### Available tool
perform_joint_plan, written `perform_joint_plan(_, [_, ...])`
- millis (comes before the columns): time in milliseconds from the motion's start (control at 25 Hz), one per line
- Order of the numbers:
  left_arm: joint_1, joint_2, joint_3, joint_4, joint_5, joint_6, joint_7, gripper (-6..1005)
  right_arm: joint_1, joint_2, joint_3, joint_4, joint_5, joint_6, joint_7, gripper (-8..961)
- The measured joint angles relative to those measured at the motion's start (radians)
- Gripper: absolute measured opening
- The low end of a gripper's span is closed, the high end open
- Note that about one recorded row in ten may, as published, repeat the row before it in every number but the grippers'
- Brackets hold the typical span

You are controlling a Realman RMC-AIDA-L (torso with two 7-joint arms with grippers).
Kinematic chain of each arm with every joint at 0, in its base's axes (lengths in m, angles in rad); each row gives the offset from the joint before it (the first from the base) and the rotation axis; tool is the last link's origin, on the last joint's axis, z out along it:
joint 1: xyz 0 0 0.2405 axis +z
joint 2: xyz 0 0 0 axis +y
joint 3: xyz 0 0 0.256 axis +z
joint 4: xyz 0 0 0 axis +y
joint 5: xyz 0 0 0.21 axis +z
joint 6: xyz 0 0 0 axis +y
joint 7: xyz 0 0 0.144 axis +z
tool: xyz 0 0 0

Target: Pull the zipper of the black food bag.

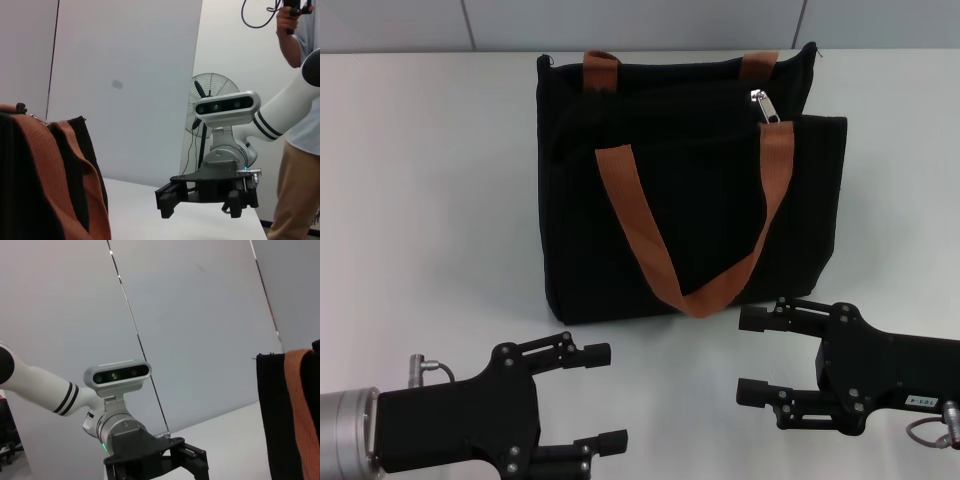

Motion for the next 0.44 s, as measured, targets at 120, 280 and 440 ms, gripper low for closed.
perform_joint_plan(120, [-0.001, -0.002, 0.000, 0.000, 0.000, 0.000, 0.000, 783, 0.002, 0.001, 0.000, 0.003, 0.001, 0.004, 0.000, 768])
perform_joint_plan(280, [-0.003, -0.004, 0.000, 0.003, 0.001, 0.000, 0.000, 783, 0.001, 0.001, 0.000, 0.004, 0.001, 0.005, 0.000, 768])
perform_joint_plan(440, [-0.005, -0.005, 0.000, 0.005, 0.001, 0.000, 0.000, 783, 0.000, 0.001, 0.001, 0.005, 0.002, 0.005, 0.000, 768])
